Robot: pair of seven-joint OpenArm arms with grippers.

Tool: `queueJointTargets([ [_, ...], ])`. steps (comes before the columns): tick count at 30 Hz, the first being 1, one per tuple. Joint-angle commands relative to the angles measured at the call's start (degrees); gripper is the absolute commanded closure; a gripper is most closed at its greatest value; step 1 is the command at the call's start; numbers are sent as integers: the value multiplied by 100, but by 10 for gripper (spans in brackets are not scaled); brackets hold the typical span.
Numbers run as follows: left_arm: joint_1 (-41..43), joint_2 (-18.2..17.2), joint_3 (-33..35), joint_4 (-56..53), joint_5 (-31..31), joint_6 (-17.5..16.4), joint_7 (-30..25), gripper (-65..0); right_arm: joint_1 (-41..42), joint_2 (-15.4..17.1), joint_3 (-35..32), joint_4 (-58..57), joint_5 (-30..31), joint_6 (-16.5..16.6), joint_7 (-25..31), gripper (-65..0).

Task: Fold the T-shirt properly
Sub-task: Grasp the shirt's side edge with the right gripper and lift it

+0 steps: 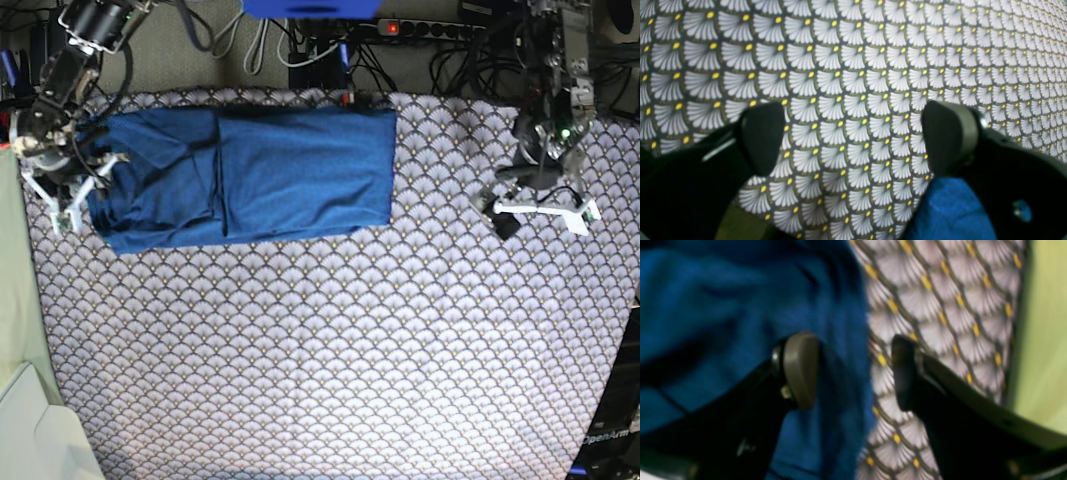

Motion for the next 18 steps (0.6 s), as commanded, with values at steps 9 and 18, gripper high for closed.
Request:
queueJointTargets([
  [9, -138, -54, 0, 81, -62, 117, -21, -650, 33, 56, 107, -79, 76, -5, 97, -359],
  [18, -120, -54, -18, 81, -62, 117, -21, -650, 33, -295, 98, -79, 67, -5, 88, -357],
])
